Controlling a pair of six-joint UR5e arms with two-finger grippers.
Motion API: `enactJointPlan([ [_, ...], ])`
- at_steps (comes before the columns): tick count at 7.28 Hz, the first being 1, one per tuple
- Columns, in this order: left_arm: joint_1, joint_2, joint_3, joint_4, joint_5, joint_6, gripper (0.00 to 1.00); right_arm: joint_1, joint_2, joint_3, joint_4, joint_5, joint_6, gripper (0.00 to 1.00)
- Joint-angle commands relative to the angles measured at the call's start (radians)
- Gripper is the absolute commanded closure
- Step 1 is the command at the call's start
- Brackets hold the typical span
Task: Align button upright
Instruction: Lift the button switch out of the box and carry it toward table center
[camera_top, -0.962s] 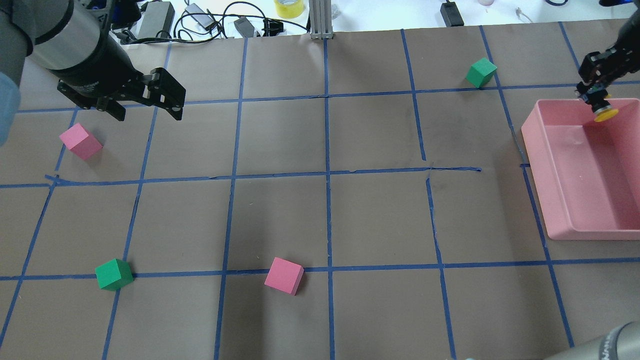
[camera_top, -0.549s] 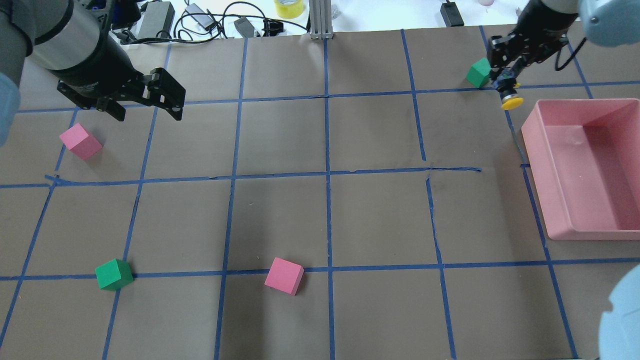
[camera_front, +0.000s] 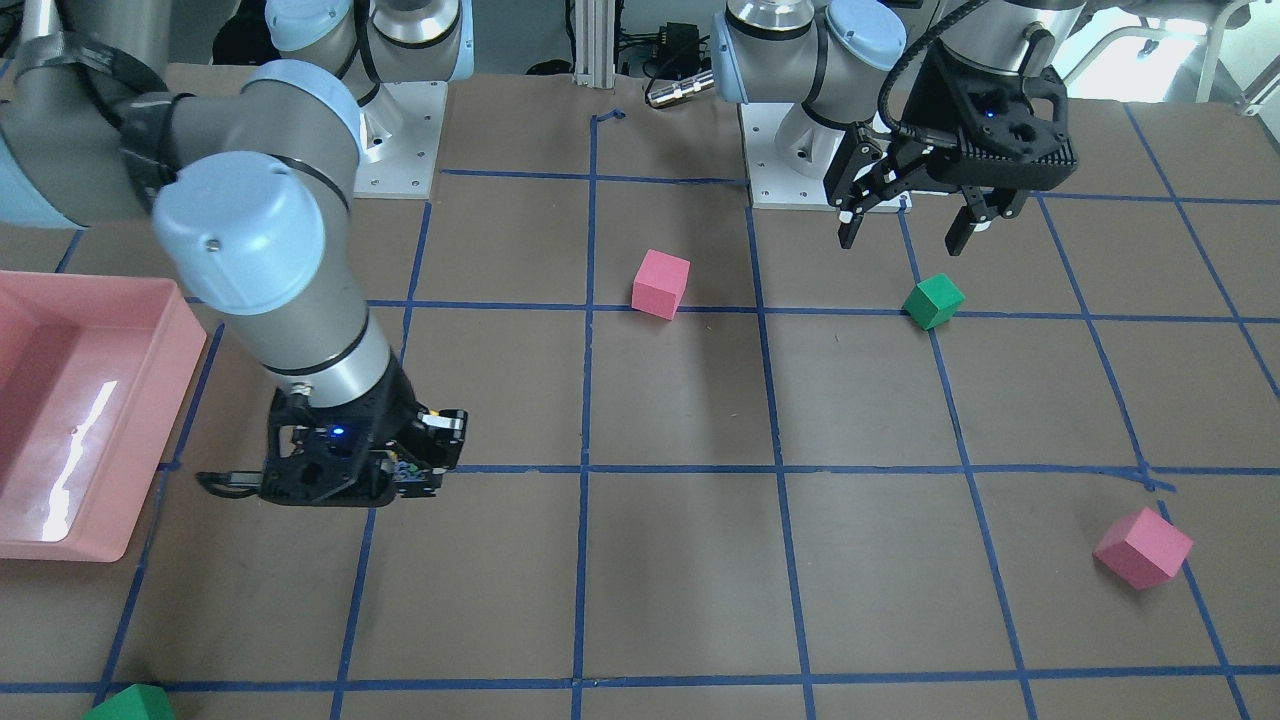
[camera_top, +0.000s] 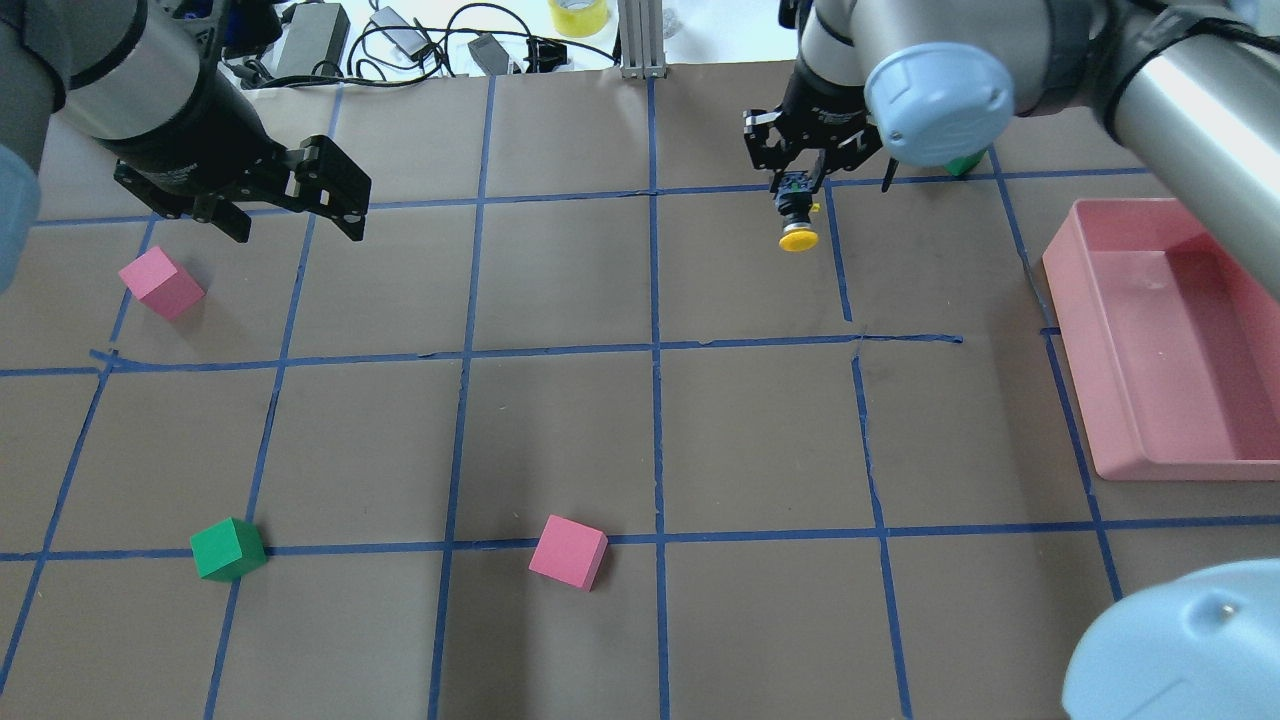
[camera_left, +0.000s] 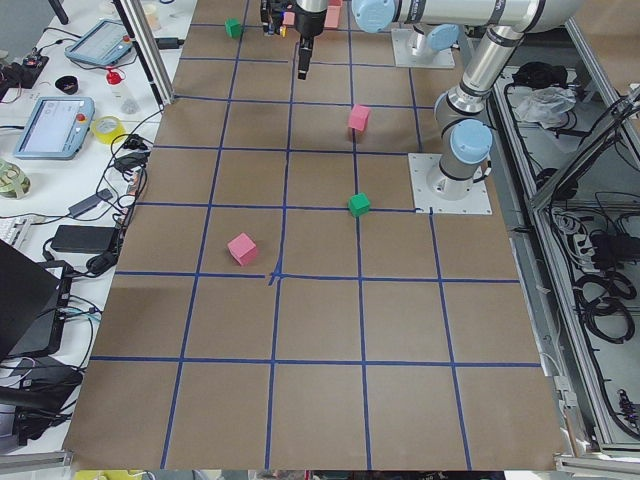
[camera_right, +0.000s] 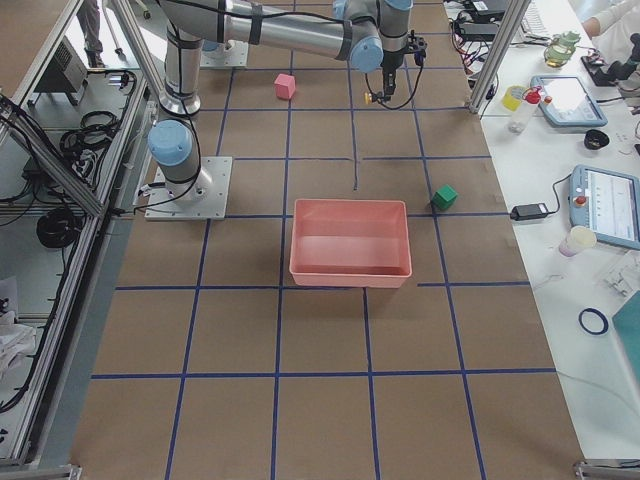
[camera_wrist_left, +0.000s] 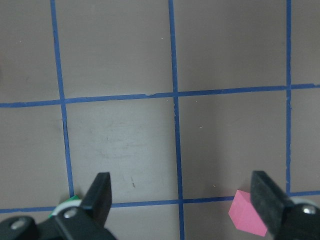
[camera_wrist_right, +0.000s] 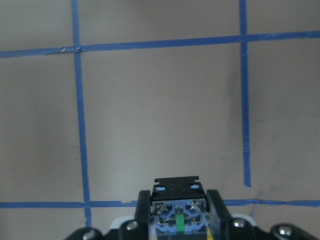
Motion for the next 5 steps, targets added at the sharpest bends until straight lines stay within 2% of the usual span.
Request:
enactJointPlan([
  [1, 0.0, 0.0, 0.0, 0.0, 0.001, 0.0, 0.0, 0.116, 0.048, 0.017, -0.07, 0.007, 0.12, 1.0],
  [3, 0.0, 0.001, 0.0, 0.0, 0.001, 0.0, 0.0, 0.17, 0.131, 0.023, -0.19, 0.015, 0.2, 1.0],
  [5, 0.0, 0.0, 0.0, 0.0, 0.001, 0.0, 0.0, 0.192, 0.18, 0.032, -0.236, 0.015, 0.203, 1.0],
])
